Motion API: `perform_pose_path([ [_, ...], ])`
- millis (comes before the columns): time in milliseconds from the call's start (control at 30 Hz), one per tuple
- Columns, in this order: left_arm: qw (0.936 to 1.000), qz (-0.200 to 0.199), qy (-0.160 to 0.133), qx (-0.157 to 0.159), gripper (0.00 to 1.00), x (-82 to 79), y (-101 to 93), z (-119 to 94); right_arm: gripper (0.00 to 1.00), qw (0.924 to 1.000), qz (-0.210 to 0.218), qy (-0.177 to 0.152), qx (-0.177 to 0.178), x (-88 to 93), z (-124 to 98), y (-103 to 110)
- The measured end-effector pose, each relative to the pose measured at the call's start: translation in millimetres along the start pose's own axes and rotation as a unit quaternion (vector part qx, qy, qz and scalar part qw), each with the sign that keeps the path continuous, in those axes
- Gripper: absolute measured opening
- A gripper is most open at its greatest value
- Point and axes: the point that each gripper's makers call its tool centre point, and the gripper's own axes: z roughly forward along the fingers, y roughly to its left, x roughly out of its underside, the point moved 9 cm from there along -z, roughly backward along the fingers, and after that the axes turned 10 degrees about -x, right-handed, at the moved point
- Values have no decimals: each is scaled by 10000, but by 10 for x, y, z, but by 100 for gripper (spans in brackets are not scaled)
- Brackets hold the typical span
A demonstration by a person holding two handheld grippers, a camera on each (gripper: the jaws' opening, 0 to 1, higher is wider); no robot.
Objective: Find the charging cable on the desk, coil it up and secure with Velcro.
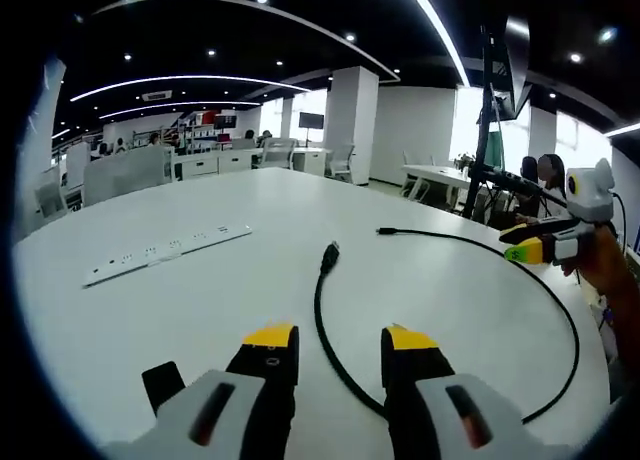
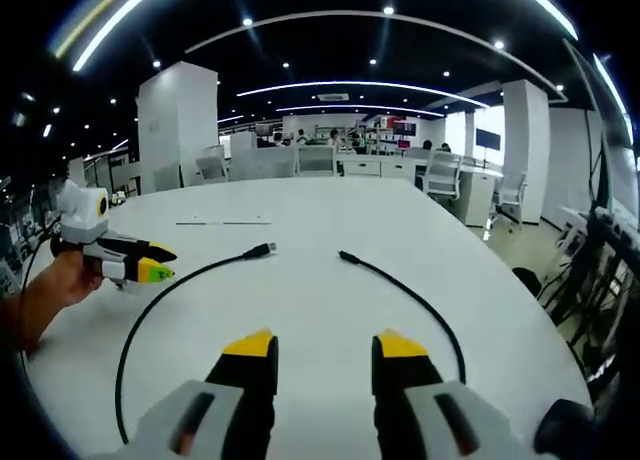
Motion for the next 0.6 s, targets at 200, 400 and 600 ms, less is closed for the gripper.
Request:
perform_pose_path([
  [200, 9999, 84, 88, -71, 28, -34, 129, 280, 38, 10000, 49, 30, -58, 3, 80, -68],
  [400, 9998, 134, 115, -79, 29, -44, 70, 396, 38, 10000, 45, 27, -14, -31, 146, -156],
  [600, 9995, 190, 210, -114, 28, -13, 56, 517, 38, 10000, 32, 13, -26, -52, 180, -203],
])
